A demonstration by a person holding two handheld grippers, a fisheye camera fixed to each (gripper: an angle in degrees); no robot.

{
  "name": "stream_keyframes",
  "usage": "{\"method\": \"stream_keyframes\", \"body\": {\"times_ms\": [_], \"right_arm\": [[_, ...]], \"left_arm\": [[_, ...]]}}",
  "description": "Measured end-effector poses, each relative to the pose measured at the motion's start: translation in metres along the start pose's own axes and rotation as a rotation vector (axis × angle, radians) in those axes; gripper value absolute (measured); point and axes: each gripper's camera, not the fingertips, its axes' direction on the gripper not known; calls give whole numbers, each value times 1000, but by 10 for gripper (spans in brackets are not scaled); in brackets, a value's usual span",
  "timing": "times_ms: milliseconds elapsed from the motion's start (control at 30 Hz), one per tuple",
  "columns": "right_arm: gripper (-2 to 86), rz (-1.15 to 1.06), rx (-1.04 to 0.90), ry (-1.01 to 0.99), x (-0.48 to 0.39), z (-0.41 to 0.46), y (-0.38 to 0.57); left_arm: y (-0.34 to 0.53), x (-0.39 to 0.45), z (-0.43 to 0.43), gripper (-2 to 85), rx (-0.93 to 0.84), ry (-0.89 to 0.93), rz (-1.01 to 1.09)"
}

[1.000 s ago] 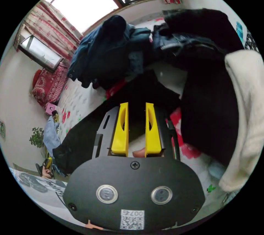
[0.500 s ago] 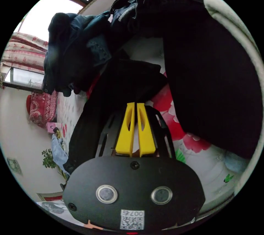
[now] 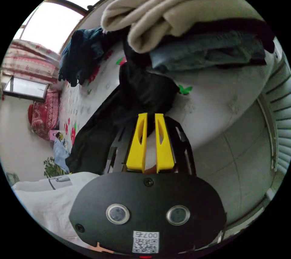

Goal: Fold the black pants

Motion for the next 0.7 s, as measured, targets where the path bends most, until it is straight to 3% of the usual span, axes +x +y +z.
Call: {"method": "stream_keyframes", "body": {"times_ms": [200,400,567,700], "right_arm": [[56,44,86,21,22,5,23],[65,-142,144,171,-12,22,13],[27,-162,35,240,-9,74,-17],[6,-155,16,316,-2,84,-18]], "left_arm": [[23,17,-32,81,105,-10,36],[56,85,-67,70,275,-134,277],[30,145,-13,76,152,-220,455],[-3,155,56,0,-52,-420,405]]}}
